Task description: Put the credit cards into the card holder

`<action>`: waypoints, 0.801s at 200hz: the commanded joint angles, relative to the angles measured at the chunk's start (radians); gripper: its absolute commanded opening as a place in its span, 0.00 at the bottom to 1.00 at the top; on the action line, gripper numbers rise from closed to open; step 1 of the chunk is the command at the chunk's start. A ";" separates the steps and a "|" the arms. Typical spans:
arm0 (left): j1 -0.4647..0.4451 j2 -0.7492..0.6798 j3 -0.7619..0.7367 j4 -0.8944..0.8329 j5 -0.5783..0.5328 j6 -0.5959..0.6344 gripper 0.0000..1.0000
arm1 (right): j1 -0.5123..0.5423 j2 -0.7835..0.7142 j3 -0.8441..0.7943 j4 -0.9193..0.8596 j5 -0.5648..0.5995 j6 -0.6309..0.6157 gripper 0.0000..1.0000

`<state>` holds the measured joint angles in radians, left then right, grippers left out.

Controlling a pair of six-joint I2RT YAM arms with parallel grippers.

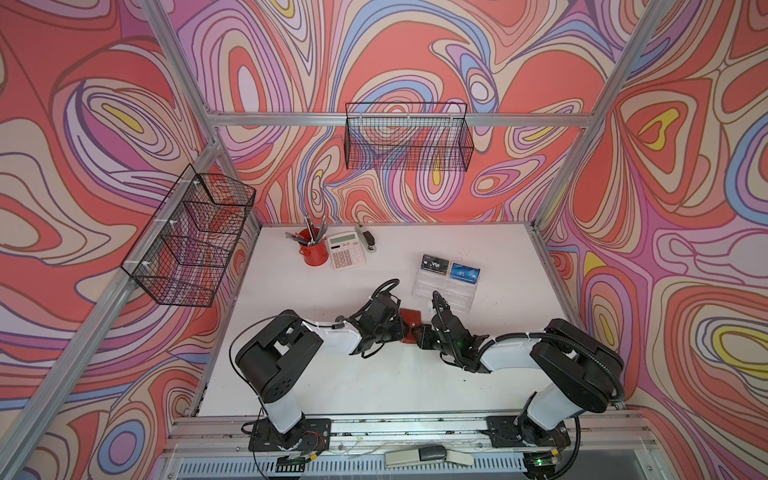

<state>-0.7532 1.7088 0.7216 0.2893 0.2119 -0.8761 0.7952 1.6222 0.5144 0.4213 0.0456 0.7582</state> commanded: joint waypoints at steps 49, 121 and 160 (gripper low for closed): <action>-0.020 -0.065 -0.048 0.069 0.036 0.003 0.06 | 0.044 -0.019 -0.009 -0.013 -0.014 0.035 0.39; -0.017 -0.454 0.035 -0.350 -0.090 0.109 0.00 | 0.044 -0.604 0.037 -0.460 0.239 -0.019 0.61; -0.016 -0.543 0.495 -1.023 -0.338 0.228 0.00 | 0.044 -0.704 0.506 -0.960 0.464 -0.141 0.89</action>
<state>-0.7715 1.2255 0.9981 -0.3195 0.0589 -0.7425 0.8371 0.9302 0.7410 -0.1745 0.3000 0.6876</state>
